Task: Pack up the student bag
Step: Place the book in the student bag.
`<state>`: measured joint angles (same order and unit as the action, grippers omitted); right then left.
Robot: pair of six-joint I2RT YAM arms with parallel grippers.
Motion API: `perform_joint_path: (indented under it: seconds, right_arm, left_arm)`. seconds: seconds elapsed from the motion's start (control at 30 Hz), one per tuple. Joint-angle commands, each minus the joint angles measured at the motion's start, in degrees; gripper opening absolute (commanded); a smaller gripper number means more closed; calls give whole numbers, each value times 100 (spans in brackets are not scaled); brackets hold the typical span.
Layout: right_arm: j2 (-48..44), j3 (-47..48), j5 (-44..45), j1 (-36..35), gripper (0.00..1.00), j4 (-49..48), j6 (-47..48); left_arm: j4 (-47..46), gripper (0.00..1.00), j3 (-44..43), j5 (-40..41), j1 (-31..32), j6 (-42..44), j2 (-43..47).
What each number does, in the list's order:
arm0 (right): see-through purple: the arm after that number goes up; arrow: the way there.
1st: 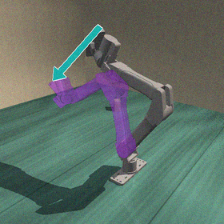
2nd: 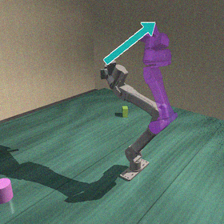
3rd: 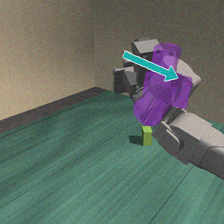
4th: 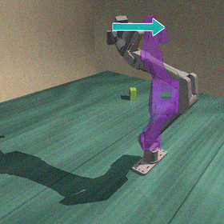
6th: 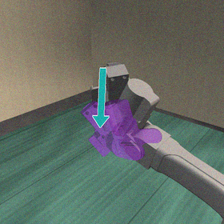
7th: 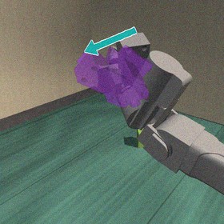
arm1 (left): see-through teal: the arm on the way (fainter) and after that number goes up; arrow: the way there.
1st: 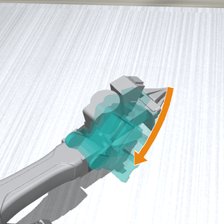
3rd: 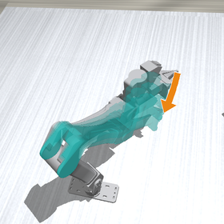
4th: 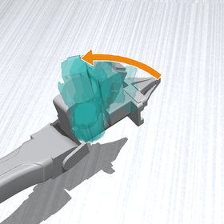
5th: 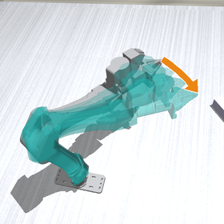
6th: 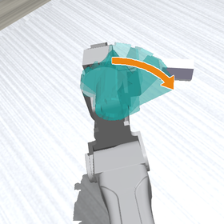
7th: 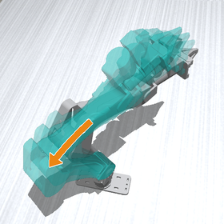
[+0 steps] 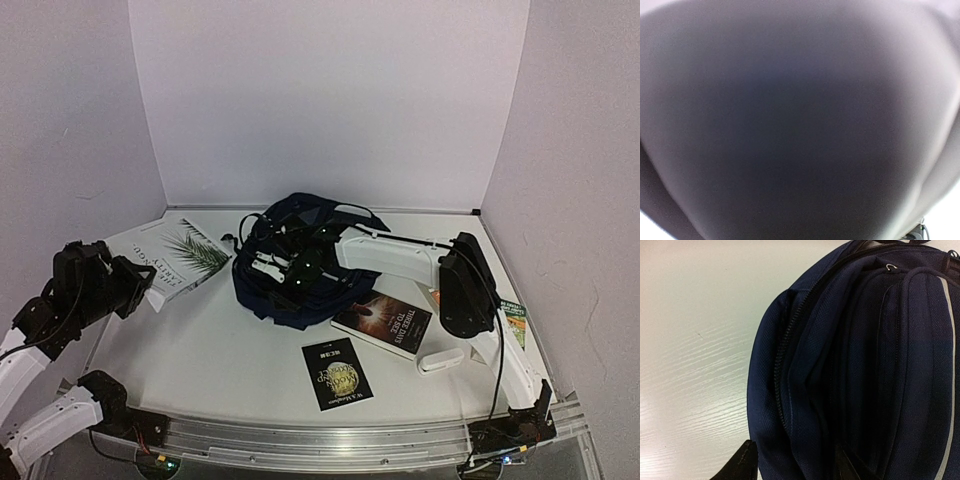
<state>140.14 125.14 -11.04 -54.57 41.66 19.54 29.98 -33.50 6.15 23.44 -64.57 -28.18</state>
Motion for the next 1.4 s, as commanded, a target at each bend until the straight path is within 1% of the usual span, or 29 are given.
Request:
perform_joint_path:
  seconds: [0.0,0.13,0.2,0.27,0.4,0.53,0.67,0.97,1.03,1.13,1.17,1.23,1.27,1.37]
  right_arm:
    - [-35,165,443,37,50,16,29]
    - [-217,264,495,42,49,2,17]
    - [-213,347,656,52,47,-15,41]
    - [-161,398,738,80,44,-28,64]
    - [-46,418,712,157,35,-46,11]
    - [16,329,674,176,29,-65,-24]
    - [96,244,625,177,29,-69,-2]
    - [97,-83,516,169,40,-42,71]
    - [78,-132,509,136,41,-24,113]
    - [55,-87,622,106,29,-12,176]
    - [33,-37,663,106,21,-9,174]
    - [-41,107,772,105,3,-22,124]
    - [-83,223,840,107,0,-21,76]
    - [-242,576,1051,115,0,-19,-114]
  left_arm:
    - [-277,2,21,-26,-5,-25,140]
    - [-293,2,46,-32,-14,-29,141]
    - [-337,2,46,-49,-9,-29,110]
    - [-377,2,36,-72,-10,-17,65]
    - [-383,2,10,-72,-9,8,57]
    - [-341,2,18,-53,-4,6,108]
    - [-341,2,56,-62,-9,-15,111]
    - [-296,2,107,-140,-3,-66,170]
    - [-264,2,107,-143,-12,-79,192]
    - [-227,2,128,-175,-1,-98,229]
    - [-226,2,145,-195,-12,-110,254]
    - [-236,1,202,-273,-9,-124,321]
    - [-272,1,236,-341,-8,-119,385]
    - [-451,1,344,-566,-10,-65,632]
